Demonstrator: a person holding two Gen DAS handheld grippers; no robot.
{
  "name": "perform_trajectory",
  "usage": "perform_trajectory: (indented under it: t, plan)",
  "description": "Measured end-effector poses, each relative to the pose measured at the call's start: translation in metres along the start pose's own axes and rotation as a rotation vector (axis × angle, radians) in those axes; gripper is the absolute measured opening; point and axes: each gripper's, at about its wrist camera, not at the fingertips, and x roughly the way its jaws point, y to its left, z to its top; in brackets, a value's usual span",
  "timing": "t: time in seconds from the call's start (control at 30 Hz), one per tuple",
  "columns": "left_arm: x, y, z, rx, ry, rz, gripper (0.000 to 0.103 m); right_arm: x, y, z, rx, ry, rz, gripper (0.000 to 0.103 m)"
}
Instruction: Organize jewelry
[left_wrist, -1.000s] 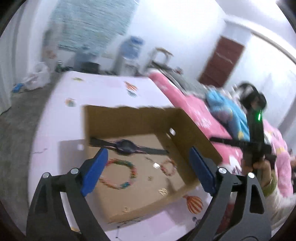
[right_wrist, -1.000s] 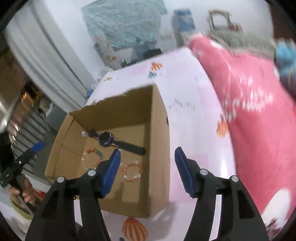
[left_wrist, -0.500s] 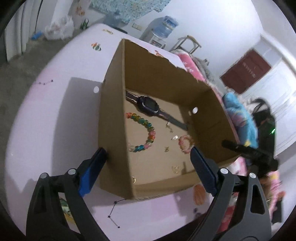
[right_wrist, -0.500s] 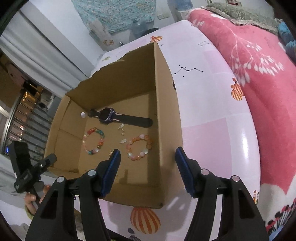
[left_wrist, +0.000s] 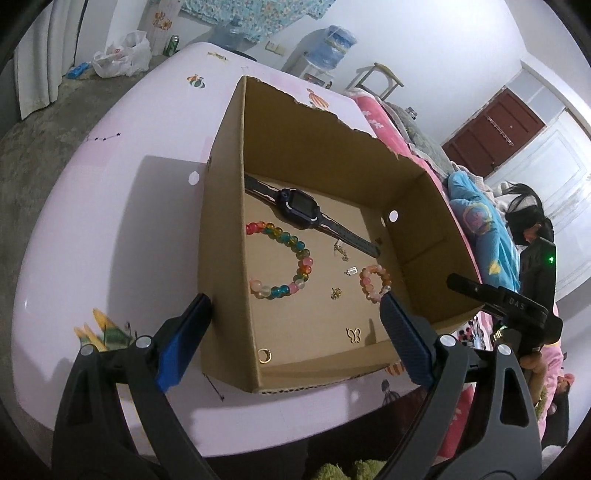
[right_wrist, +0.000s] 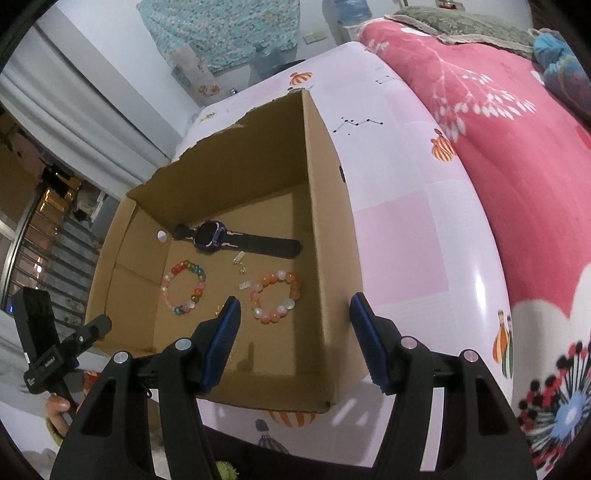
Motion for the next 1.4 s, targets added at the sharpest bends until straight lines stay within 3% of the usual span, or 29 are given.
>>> perform_trajectory:
  t: [0.43, 0.67, 0.87, 1.0, 1.13, 1.4]
  plan:
    - [-0.007, -0.004, -0.010, 0.047, -0.048, 0.023, 0.088, -0.006, -0.009, -0.013, 0.044, -0.078, 0.003, 0.061]
    - [-0.050, -0.019, -0.032, 0.116, -0.225, 0.130, 0.090, -0.058, -0.003, -0.046, 0.030, -0.265, -0.080, 0.068]
    - [-0.079, -0.039, -0.053, 0.172, -0.359, 0.237, 0.094, -0.092, 0.018, -0.084, -0.049, -0.406, -0.177, 0.086]
    - [-0.086, -0.051, -0.062, 0.206, -0.372, 0.292, 0.094, -0.090, 0.033, -0.106, -0.116, -0.411, -0.207, 0.093]
    - [-0.090, -0.069, -0.071, 0.251, -0.400, 0.395, 0.095, -0.080, 0.044, -0.118, -0.168, -0.378, -0.225, 0.095]
    - [-0.088, -0.083, -0.074, 0.251, -0.353, 0.459, 0.095, -0.080, 0.061, -0.129, -0.206, -0.387, -0.306, 0.096]
